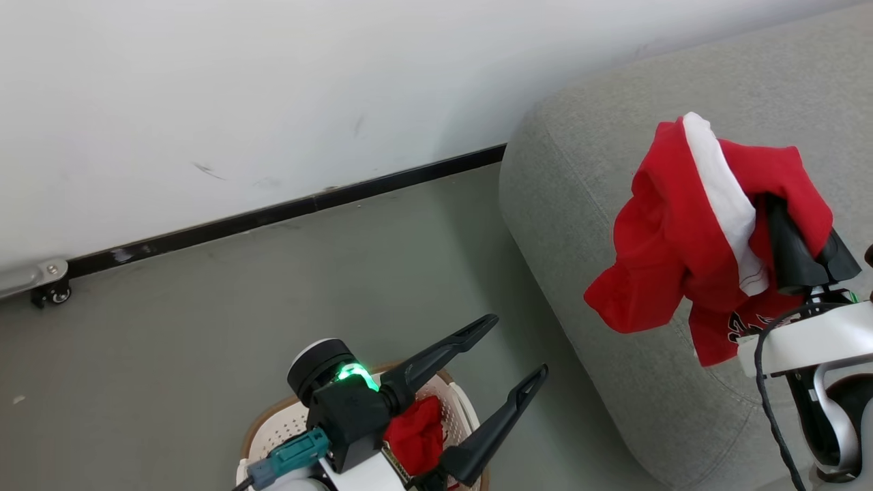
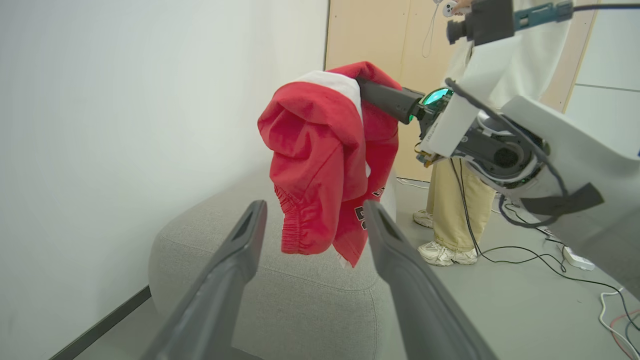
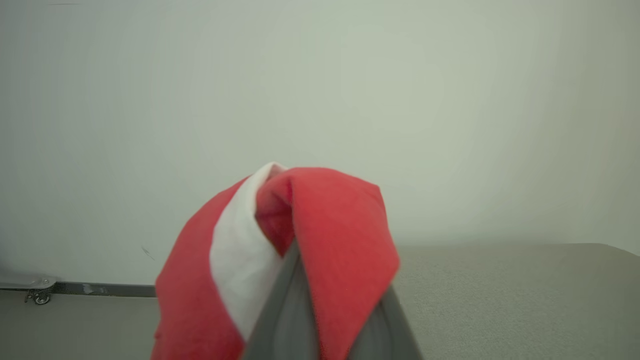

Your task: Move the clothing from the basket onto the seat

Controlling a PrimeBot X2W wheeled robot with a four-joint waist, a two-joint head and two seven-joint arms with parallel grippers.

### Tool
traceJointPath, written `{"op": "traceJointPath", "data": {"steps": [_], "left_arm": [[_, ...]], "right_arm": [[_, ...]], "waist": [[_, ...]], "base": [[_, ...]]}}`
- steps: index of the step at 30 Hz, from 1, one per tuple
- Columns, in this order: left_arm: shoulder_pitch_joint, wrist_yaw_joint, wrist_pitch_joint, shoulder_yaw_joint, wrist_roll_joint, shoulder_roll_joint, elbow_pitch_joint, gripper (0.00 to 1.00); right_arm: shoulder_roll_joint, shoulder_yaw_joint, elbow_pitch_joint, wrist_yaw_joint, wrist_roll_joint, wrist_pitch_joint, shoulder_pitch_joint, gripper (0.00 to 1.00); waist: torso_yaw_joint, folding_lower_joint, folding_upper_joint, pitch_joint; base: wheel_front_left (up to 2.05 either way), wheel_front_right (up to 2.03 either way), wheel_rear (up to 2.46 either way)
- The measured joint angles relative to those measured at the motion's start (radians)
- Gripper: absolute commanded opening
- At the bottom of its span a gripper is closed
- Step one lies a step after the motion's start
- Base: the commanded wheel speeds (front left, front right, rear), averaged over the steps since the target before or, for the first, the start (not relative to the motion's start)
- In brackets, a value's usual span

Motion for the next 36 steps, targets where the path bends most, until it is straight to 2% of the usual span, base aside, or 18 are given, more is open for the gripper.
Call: {"op": "traceJointPath", "data": {"steps": [19, 36], "left_arm": [[0.000, 0.000, -0.034, -0.030, 0.003, 0.002, 0.022, 1.00], [-0.007, 0.000, -0.044, -0.028, 0.011, 0.012, 0.050, 1.00]], "right_arm": [[0.016, -0.019, -0.016, 0.000, -0.001, 0.012, 0.025, 0.00], [0.019, 0.014, -0.014, 0.000, 0.002, 0.013, 0.024, 0.00]], "waist": [[-0.102, 0.0000, 0.0000, -0.003], [-0.168, 0.0000, 0.0000, 0.007]], "base": [[0.00, 0.00, 0.00], [0.00, 0.00, 0.00]]}}
